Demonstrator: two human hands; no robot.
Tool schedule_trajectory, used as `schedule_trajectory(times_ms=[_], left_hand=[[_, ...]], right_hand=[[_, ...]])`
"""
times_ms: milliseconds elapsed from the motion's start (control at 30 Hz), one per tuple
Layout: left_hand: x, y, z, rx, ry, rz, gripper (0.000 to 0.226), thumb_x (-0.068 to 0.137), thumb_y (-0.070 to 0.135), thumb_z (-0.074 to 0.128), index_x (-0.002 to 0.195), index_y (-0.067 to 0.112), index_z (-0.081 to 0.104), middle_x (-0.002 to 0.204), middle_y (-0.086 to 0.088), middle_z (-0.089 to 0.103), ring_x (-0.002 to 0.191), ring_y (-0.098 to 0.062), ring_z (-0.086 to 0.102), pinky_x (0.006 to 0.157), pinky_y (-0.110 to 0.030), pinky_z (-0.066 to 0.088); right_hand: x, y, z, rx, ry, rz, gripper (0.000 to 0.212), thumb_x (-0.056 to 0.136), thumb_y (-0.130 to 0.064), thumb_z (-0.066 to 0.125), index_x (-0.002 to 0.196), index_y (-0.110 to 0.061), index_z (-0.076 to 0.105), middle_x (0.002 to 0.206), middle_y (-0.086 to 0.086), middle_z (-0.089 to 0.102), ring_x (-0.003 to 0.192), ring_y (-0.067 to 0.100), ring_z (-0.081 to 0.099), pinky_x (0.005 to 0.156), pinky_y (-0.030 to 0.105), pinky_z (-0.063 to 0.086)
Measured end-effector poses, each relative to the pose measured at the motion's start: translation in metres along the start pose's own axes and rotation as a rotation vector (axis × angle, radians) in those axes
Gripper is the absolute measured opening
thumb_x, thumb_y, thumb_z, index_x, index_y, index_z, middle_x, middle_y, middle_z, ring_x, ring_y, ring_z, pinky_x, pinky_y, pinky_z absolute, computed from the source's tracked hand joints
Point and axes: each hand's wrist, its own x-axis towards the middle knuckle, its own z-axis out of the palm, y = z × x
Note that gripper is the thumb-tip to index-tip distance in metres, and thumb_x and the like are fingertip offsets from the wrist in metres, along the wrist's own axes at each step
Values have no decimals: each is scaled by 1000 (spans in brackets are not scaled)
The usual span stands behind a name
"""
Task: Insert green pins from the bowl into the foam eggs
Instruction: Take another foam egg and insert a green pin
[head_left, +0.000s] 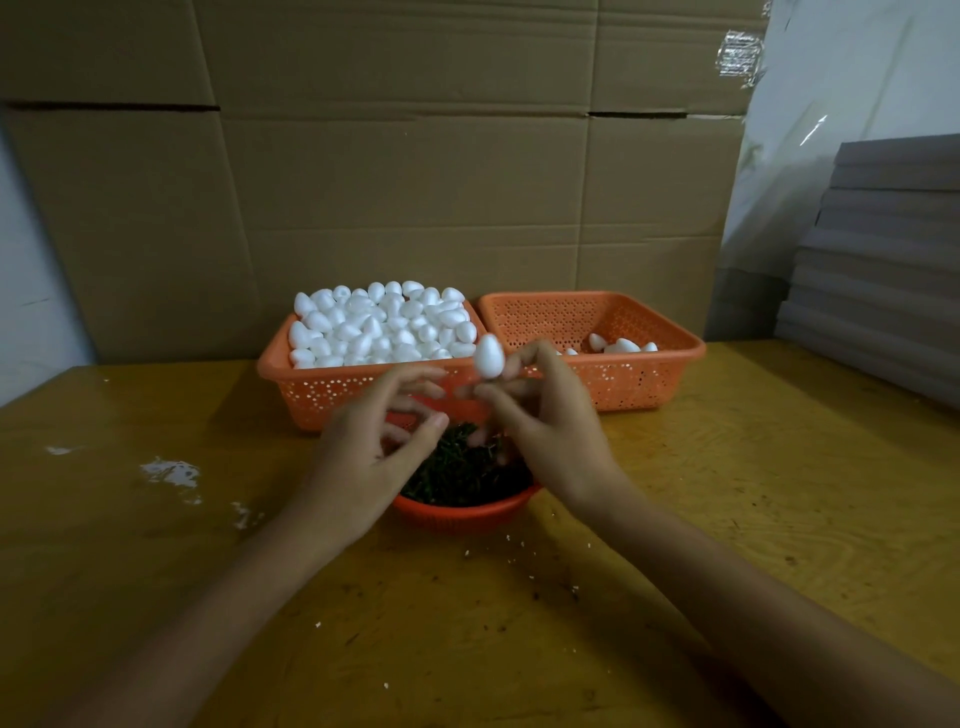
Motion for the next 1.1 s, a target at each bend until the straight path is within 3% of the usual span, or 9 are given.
schedule_trajectory(times_ms=[67,200,433,667,800,900,1000,1100], left_hand=[[-3,0,1,204,-75,111,15,104,27,61,114,24,72,111,14,67,107,-8,66,81,-29,56],[-4,-1,2,264,-152,145,44,103,42,47,81,22,78,94,16,70,87,-14,69,75,-41,54],[-4,-7,2,269,-185,140,51,105,46,42,78,24,79,87,17,73,80,-12,71,72,-46,57],[-4,-7,1,264,-195,132,52,104,47,41,78,24,79,89,18,72,79,-14,71,73,-45,57],[-5,-5,1,282,-206,131,52,104,48,40,78,24,79,89,18,73,80,-13,71,74,-45,57],[-4,-4,0,294,-218,111,53,103,49,38,78,25,79,89,17,73,84,-9,71,77,-43,56],[-3,-3,0,302,-223,91,54,102,51,37,79,26,79,86,15,74,85,-8,70,80,-44,56],[-3,-2,-1,301,-227,91,56,102,52,36,82,24,80,83,12,74,85,-8,69,81,-43,56]], right_hand=[[9,-4,-16,53,137,-15,18,101,-12,64,104,-12,46,101,4,80,70,30,76,51,30,55],[24,0,-60,-13,389,15,15,102,-16,64,108,-10,52,103,-1,79,75,26,76,53,30,56],[31,33,-100,-157,611,212,24,93,-23,75,109,-9,63,95,2,78,71,19,77,62,40,65],[34,38,-107,-233,620,203,16,90,-27,78,103,-20,71,90,-2,76,73,14,77,66,40,66],[35,40,-107,-321,542,176,25,95,-28,74,119,-18,72,109,1,75,85,13,76,68,38,66],[35,39,-105,-548,530,117,27,100,-22,68,126,-19,68,125,3,69,100,16,70,79,42,64],[33,28,-92,-694,492,2,26,101,-21,66,126,-20,65,131,2,58,96,9,63,82,28,58],[29,3,-62,-695,303,-200,12,101,-19,64,112,-20,67,114,-6,65,86,3,62,74,21,55]])
